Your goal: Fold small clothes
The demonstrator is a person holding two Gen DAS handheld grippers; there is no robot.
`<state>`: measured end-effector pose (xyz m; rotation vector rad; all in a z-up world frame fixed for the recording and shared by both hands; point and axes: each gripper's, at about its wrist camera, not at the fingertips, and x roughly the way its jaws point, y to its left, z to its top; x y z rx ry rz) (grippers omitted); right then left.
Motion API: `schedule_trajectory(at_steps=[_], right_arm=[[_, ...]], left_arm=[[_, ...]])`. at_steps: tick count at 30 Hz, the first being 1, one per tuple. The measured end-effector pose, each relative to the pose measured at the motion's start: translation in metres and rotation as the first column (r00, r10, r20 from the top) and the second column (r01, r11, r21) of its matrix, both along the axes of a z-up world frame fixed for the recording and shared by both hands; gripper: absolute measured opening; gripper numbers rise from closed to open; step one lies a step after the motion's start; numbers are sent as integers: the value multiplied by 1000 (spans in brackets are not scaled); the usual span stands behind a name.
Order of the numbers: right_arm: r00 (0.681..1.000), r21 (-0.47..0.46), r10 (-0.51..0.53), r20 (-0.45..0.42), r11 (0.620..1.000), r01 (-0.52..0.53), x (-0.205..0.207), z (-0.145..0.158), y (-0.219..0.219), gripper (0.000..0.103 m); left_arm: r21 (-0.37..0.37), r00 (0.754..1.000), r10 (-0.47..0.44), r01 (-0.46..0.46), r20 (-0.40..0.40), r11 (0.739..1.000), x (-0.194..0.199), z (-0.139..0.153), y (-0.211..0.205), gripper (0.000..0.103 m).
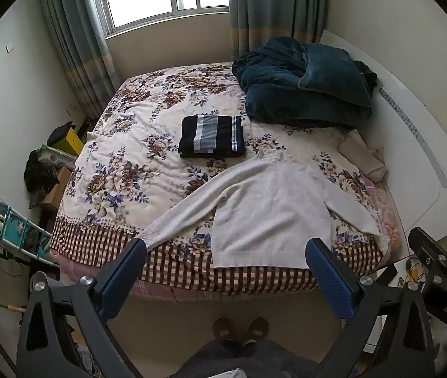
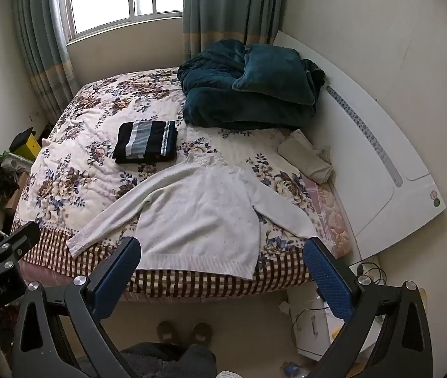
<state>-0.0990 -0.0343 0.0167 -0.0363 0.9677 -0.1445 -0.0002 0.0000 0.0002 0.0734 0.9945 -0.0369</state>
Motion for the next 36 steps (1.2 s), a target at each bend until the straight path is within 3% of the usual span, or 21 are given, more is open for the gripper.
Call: schedule_trajectory(at_steps=[36], right_arm=[[1000, 3, -8, 11, 1000, 8, -7, 9, -7, 103]], left_arm=[[-5, 1000, -3, 3, 15, 1000, 5, 13, -11, 103]])
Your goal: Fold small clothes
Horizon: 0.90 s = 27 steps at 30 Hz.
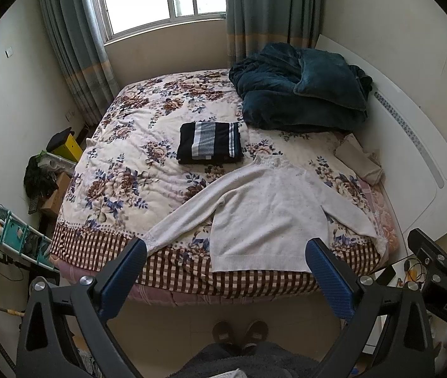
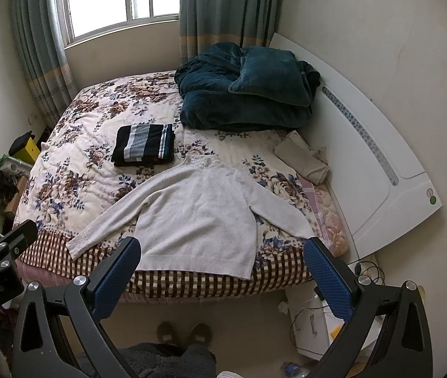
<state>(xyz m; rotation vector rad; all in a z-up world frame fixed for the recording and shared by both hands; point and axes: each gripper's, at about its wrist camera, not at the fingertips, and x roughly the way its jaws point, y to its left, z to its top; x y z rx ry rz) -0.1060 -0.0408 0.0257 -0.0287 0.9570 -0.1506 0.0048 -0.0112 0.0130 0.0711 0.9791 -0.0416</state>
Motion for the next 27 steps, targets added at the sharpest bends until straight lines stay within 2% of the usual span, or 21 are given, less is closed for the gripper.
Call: schedule_trajectory(at_steps=[18, 20, 27], right_arm=[[1000, 2, 2, 6, 1000, -2, 1, 2, -3, 103], [1000, 3, 0, 4, 1000, 0, 6, 21, -11, 103], [1000, 2, 1, 8, 1000, -1, 7, 23, -8, 103]], left_arm=[[-7, 1000, -1, 1, 3, 1000, 4, 5, -4, 103], [-6, 1000, -1, 1, 3, 1000, 2, 4, -4, 103], [-7, 1000, 2, -2, 6, 1000, 7, 8, -6, 103]])
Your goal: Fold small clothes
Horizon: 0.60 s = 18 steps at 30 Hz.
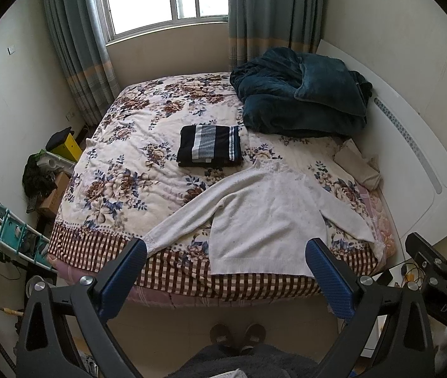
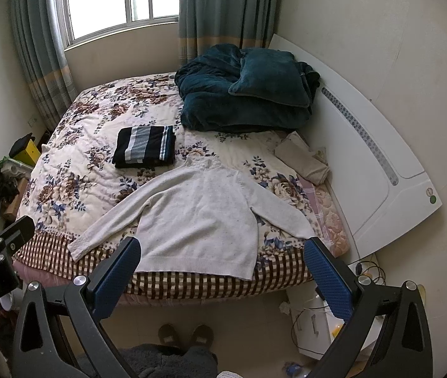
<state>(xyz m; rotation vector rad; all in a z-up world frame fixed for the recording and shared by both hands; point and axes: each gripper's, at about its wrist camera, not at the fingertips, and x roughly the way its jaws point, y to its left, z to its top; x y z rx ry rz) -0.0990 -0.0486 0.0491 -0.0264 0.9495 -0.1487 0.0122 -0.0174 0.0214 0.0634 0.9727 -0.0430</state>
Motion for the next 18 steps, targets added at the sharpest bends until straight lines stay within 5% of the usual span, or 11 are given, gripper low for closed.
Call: schedule_trajectory(at_steps=[18], right_arm=[[1000, 1, -2, 7, 1000, 2, -1, 0, 0, 103]], left_arm=[[-9, 1000, 1, -1, 3, 1000, -2, 3, 0, 103]])
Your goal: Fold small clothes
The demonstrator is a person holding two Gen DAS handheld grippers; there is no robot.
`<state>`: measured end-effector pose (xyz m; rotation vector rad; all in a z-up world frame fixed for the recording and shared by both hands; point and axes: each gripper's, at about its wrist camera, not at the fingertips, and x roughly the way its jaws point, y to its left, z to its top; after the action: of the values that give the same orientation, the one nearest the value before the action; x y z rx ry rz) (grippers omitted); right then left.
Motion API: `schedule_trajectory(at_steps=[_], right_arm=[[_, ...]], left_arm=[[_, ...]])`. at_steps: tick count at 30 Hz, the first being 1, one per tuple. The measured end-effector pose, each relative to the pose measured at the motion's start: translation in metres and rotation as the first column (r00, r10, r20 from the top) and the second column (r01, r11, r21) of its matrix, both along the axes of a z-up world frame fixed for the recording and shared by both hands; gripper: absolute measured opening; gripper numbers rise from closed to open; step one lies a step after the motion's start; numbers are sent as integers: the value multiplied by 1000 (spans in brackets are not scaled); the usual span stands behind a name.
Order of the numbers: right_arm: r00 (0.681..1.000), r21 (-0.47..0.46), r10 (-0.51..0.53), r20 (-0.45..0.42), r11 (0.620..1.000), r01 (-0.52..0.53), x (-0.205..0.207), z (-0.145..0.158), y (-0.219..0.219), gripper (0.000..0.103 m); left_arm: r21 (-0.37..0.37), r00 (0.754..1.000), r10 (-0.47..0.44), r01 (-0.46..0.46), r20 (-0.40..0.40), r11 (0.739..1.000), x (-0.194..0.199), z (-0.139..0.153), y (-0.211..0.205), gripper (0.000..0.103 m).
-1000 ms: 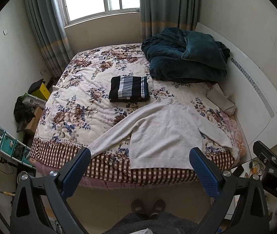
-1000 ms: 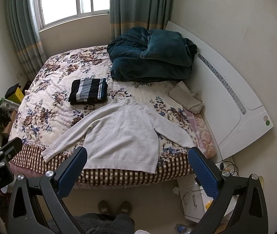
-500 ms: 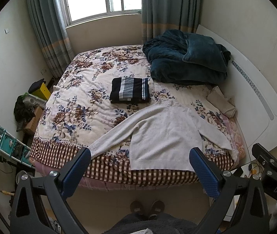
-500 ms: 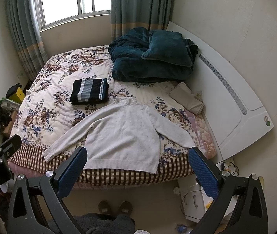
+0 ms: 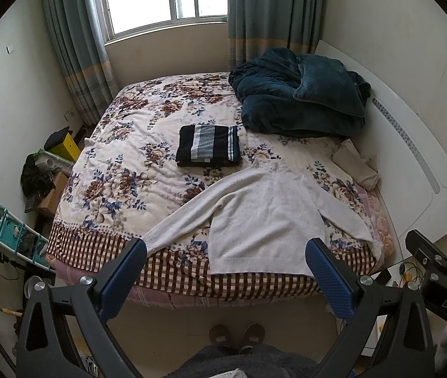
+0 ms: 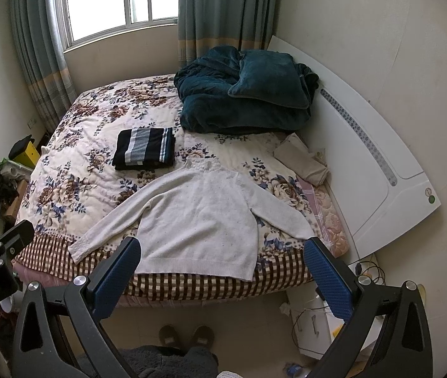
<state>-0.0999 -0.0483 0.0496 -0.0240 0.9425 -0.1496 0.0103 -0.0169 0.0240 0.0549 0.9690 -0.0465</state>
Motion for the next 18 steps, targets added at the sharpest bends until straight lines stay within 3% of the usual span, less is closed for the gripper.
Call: schedule_trajectory(at_steps=[13, 18], right_arm=[[1000, 3, -2, 4, 1000, 2, 0, -1, 14, 103], [1000, 13, -17, -3, 1000, 17, 0, -6, 19, 103]], left_arm=[[-11, 1000, 17, -17, -5, 1000, 4, 1, 6, 103], [-9, 1000, 15, -14, 7, 1000, 4, -12, 25, 103]])
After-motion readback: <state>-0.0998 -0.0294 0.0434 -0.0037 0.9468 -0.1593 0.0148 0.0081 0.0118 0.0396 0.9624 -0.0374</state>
